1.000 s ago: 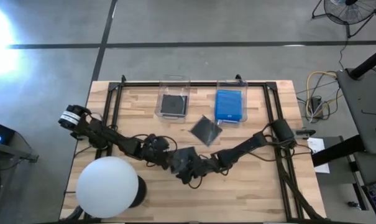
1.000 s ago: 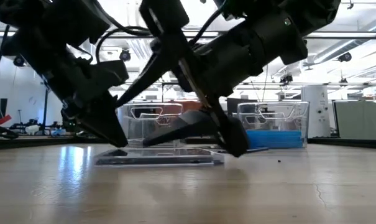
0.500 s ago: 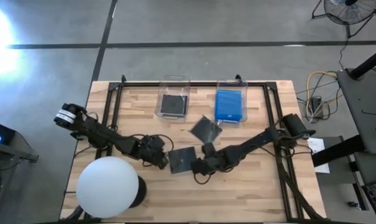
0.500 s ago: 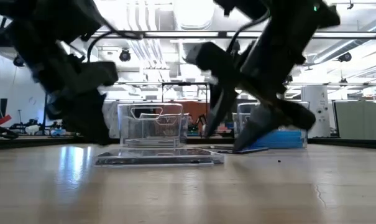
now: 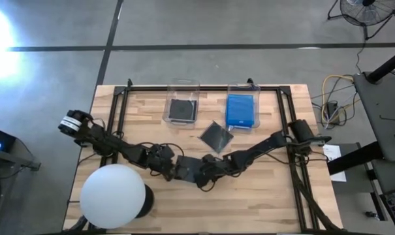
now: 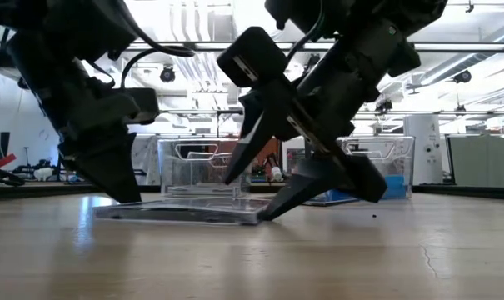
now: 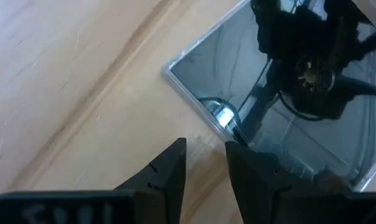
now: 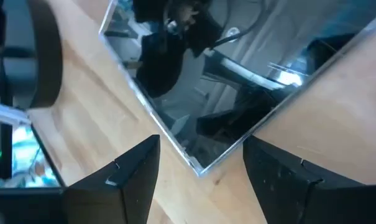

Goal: Pick & place jewel cases by type
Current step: Put the black cd case into the left transparent bin

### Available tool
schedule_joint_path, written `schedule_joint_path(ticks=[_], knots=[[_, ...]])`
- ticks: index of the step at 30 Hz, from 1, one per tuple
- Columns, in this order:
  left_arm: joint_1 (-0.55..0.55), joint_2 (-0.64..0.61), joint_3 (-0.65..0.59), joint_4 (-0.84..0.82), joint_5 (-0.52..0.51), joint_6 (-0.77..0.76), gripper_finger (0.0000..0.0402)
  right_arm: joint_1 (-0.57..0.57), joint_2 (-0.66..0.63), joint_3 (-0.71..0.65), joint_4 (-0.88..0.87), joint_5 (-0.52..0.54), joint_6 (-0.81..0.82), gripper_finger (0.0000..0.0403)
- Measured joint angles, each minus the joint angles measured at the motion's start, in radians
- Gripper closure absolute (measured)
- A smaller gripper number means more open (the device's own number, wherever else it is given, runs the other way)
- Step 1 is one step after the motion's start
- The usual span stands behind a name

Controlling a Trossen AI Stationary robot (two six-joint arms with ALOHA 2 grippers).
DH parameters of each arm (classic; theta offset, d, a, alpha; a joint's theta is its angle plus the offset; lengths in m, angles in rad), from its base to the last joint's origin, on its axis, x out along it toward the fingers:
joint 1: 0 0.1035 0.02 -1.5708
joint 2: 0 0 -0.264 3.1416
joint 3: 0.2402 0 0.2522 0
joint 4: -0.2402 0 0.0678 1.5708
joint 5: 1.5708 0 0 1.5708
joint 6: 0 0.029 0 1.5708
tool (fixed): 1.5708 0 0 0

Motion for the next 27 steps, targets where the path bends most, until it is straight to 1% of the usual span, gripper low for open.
schedule_joint_path(ticks=[3,4,7,9,13,15,20,25,27], knots=[[-0.001,0.000,-0.010,-0.022,0.030,0.022,0.0296,-0.002,-0.008,0.003,0.010,0.009,-0.009,0.0179],[-0.001,0.000,-0.020,-0.022,0.043,0.024,0.0296,-0.003,-0.008,0.003,0.010,0.020,0.021,0.0179],[-0.003,0.000,-0.050,-0.004,0.070,0.019,0.0296,-0.004,-0.005,0.000,-0.008,0.051,0.219,0.0179],[-0.003,-0.001,-0.067,0.019,0.082,-0.002,0.0296,0.001,-0.006,-0.006,-0.016,0.067,0.320,0.0179],[-0.003,-0.002,-0.076,0.039,0.116,-0.029,0.0296,0.025,-0.013,-0.013,-0.050,0.166,0.385,0.0179],[-0.003,-0.001,-0.075,0.044,0.135,-0.029,0.0296,0.032,-0.016,-0.012,-0.066,0.192,0.420,0.0179],[-0.008,-0.028,-0.045,-0.007,0.146,-0.007,0.0296,0.035,-0.018,-0.010,-0.109,0.210,0.421,0.0179],[-0.011,-0.080,-0.022,-0.095,0.060,-0.019,0.0296,0.036,-0.023,-0.004,-0.145,0.243,0.369,0.0179],[-0.009,-0.088,-0.028,-0.093,0.074,-0.061,0.0296,0.035,-0.025,0.001,-0.156,0.244,0.336,0.0179]])
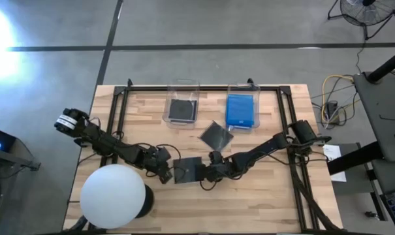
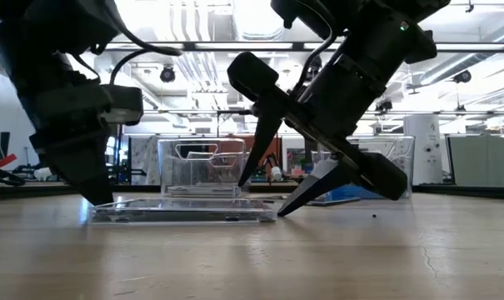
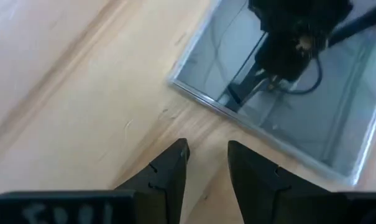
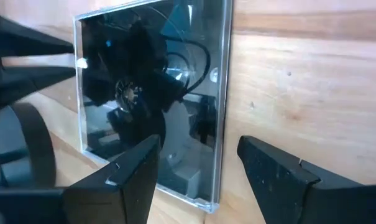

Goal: Pick & place jewel cases by type
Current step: Put the black cd case into the left transparent bin

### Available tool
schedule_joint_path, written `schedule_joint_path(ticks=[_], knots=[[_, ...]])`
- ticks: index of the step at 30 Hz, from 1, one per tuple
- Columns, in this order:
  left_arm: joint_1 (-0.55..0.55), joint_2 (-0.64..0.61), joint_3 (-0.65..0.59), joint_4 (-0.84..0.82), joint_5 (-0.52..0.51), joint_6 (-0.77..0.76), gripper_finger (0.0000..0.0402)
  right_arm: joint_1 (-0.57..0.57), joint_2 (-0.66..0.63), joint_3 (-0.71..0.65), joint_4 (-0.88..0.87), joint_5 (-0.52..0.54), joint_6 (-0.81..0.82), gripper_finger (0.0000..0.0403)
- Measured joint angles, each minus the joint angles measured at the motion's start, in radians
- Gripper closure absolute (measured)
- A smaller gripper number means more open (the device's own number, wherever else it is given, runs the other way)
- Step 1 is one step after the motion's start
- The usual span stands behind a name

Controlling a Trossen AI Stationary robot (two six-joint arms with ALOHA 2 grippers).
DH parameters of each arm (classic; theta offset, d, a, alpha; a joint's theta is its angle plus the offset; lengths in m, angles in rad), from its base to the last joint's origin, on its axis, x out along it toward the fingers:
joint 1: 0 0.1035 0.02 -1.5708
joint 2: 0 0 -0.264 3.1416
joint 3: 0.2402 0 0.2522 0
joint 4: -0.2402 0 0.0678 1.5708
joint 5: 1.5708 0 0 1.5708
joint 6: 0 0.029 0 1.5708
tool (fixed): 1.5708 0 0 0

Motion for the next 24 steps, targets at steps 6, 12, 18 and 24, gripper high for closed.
schedule_joint_path(ticks=[6,12,18,24], knots=[[0.002,0.034,-0.046,0.156,0.034,-0.152,0.0296,-0.021,0.017,-0.002,0.003,-0.063,-0.015,0.0179],[0.003,0.065,-0.047,0.233,0.057,-0.119,0.0296,-0.029,0.055,-0.002,0.086,-0.113,-0.052,0.0179],[0.003,0.108,-0.048,0.240,0.069,-0.073,0.0296,-0.041,0.045,-0.008,0.172,-0.154,-0.161,0.0179],[0.003,0.120,-0.069,0.256,0.079,-0.025,0.0296,-0.039,-0.017,-0.012,0.174,-0.161,-0.315,0.0179]])
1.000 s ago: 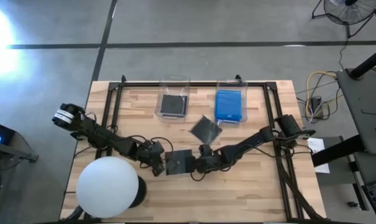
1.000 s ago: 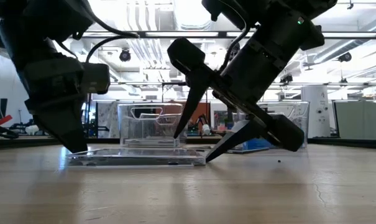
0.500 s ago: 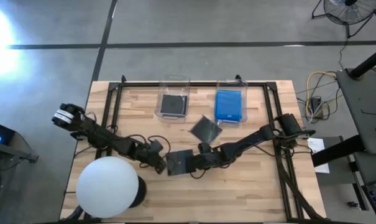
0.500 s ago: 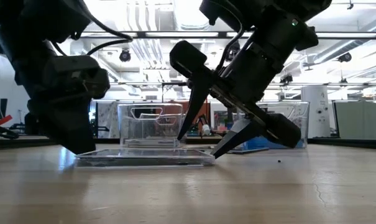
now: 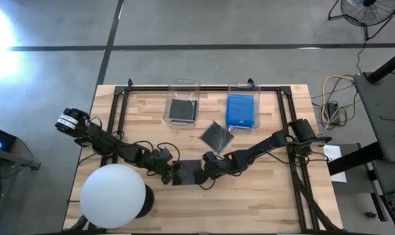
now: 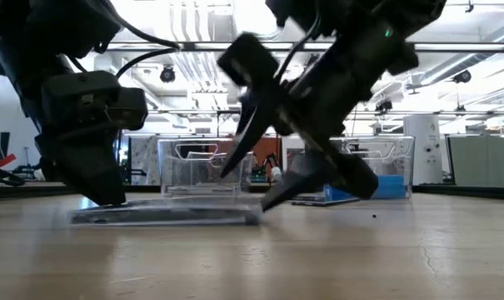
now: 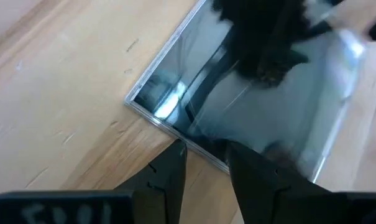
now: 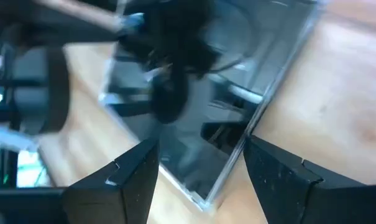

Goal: Pick & place jewel cases by type
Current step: Put the black cd case into the left transparent bin

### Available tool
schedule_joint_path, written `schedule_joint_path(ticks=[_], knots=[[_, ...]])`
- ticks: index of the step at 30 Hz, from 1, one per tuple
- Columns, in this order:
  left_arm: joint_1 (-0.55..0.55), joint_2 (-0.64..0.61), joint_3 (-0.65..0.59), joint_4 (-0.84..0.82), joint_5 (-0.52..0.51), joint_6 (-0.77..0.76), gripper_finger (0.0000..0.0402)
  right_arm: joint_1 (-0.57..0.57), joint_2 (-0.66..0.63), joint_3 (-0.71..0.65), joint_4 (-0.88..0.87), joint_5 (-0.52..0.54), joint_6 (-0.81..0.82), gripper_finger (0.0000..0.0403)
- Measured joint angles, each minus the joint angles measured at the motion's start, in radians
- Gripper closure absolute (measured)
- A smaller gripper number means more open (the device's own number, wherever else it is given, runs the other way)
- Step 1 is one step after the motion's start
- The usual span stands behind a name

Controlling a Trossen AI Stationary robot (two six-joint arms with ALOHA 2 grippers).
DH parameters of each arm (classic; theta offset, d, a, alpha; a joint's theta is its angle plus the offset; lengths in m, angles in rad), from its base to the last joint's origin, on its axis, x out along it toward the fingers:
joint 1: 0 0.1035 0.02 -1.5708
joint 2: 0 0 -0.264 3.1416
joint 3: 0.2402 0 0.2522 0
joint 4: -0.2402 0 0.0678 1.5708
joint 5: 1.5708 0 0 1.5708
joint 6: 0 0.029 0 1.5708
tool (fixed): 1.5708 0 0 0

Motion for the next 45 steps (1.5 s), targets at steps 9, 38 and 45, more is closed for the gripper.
schedule_joint_path(ticks=[9,38,45], knots=[[-0.019,-0.005,-0.041,0.044,-0.006,0.000,0.0296,0.030,-0.033,-0.009,-0.007,0.039,-0.013,0.0179],[-0.023,0.010,-0.050,0.211,0.126,-0.075,0.0296,0.030,0.089,0.107,-0.170,0.068,-0.097,0.0179],[-0.021,0.036,-0.064,0.232,0.127,0.015,0.0296,0.017,0.049,0.124,-0.198,-0.033,-0.279,0.0179]])
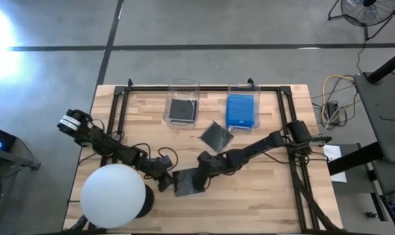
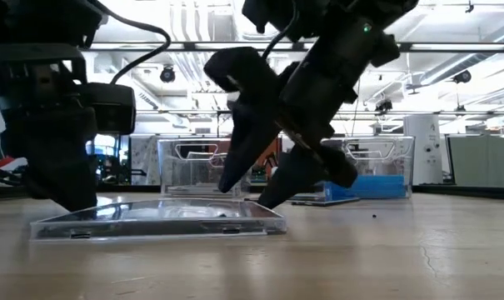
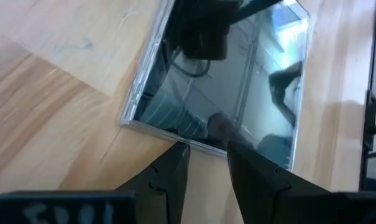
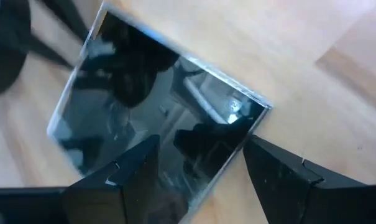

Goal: Pick & place jewel cases by type
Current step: Put the black cd case into the left transparent bin

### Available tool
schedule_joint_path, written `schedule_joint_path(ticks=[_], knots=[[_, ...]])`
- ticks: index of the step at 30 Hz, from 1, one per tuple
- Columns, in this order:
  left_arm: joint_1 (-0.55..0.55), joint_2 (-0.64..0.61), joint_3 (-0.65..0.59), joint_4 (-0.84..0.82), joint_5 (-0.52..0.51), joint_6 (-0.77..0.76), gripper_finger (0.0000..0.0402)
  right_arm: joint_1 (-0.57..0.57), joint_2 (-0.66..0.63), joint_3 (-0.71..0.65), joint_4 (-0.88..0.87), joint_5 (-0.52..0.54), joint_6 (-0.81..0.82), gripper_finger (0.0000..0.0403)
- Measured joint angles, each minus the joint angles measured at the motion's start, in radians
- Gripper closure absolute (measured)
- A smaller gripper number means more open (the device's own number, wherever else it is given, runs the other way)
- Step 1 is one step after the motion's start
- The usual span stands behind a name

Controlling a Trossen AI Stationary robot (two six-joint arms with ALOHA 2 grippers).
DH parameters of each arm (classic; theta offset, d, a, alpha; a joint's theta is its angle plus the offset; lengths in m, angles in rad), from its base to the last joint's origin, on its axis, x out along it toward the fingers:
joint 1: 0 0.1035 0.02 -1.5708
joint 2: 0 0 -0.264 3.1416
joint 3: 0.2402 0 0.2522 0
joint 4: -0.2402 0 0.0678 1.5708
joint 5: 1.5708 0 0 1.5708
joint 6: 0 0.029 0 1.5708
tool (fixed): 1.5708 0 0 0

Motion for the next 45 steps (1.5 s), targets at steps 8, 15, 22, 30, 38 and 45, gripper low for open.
schedule_joint_path(ticks=[8,15,22,30,38,45], knots=[[0.000,0.004,-0.046,0.069,-0.019,0.067,0.0296,-0.012,-0.076,-0.010,-0.001,-0.044,-0.014,0.0179],[0.000,0.004,-0.061,0.102,-0.037,0.090,0.0296,-0.005,-0.089,0.002,-0.003,-0.045,-0.006,0.0179],[-0.004,0.004,-0.064,0.114,-0.029,0.094,0.0296,-0.012,-0.151,0.010,0.065,0.019,0.004,0.0179],[-0.009,0.016,-0.065,0.172,-0.076,0.088,0.0296,-0.017,-0.154,0.017,0.211,0.046,-0.045,0.0179],[-0.008,0.017,-0.061,0.173,-0.103,0.062,0.0296,-0.023,-0.074,0.028,0.212,-0.065,0.092,0.0179],[-0.008,0.018,-0.059,0.172,-0.119,0.051,0.0296,-0.040,-0.065,0.024,0.180,-0.136,0.240,0.0179]])
